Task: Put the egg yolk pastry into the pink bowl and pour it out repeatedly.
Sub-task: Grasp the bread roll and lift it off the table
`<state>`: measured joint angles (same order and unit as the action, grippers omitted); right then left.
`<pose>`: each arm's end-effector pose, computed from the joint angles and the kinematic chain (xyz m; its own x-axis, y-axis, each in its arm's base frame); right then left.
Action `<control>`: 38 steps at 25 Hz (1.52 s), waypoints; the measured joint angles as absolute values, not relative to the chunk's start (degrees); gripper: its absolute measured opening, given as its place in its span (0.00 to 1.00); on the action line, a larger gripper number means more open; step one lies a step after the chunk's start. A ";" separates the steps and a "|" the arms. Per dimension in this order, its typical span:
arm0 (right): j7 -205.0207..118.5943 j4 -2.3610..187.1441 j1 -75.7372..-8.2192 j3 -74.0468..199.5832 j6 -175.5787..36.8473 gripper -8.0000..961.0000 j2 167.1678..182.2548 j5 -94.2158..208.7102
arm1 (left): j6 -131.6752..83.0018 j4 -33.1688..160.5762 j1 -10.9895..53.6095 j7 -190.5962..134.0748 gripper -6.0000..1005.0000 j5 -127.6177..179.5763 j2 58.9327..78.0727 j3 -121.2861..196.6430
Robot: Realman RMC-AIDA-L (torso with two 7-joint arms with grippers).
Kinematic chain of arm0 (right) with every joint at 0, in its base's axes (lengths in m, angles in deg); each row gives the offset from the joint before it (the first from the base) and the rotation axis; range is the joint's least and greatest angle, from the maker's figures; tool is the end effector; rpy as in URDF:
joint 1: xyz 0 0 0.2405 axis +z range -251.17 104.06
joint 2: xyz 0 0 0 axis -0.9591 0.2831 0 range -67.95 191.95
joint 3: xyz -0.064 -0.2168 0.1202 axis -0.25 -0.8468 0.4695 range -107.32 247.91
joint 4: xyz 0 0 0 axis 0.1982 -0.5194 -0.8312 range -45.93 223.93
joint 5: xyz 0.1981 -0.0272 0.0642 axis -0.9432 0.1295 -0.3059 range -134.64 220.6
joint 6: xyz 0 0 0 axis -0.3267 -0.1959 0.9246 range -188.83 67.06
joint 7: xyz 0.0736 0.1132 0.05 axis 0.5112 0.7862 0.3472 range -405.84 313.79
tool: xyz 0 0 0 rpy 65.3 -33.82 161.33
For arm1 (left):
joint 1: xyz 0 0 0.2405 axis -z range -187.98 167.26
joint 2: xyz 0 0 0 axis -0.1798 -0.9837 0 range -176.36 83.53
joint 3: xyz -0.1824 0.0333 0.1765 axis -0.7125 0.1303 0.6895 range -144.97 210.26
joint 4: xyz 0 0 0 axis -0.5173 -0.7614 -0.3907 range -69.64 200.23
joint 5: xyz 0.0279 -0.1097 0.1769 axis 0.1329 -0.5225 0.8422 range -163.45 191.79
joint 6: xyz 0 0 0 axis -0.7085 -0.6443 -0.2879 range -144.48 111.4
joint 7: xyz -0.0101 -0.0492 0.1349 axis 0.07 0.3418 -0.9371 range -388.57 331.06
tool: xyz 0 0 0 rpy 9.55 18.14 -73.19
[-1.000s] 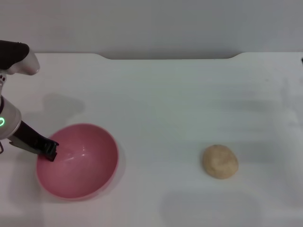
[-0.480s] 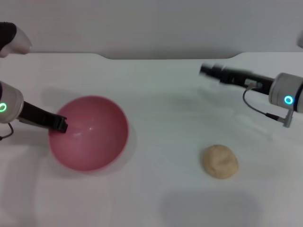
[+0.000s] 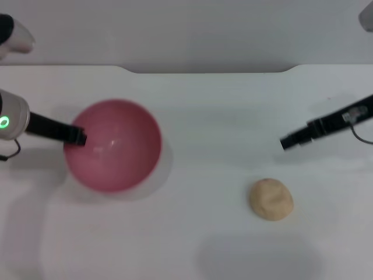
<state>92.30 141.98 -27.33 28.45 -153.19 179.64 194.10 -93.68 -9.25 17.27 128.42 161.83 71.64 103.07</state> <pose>0.2205 0.3890 0.0345 0.5054 -0.8609 -0.0585 -0.8426 -0.4778 -0.2484 -0.2388 0.3679 0.0333 0.5070 0.8460 0.1651 0.7722 -0.3608 -0.5229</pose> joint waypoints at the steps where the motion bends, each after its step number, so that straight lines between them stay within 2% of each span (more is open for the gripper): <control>1: 92.02 142.55 -27.00 28.42 -154.82 0.42 179.57 195.04 | -92.45 -9.95 16.71 128.53 0.01 160.52 71.66 103.09; 10: 91.48 139.72 -26.84 21.50 -158.52 0.41 180.71 199.90 | -93.43 -10.33 16.45 128.76 0.01 157.10 71.29 102.56; 22: 92.28 130.64 -25.99 15.08 -147.18 0.40 180.97 197.00 | -98.49 -9.69 18.64 130.96 0.01 162.73 71.33 102.51; 38: 91.44 129.70 -25.32 7.65 -142.22 0.39 181.00 194.83 | -98.95 -9.42 19.47 131.03 0.01 162.80 71.36 102.59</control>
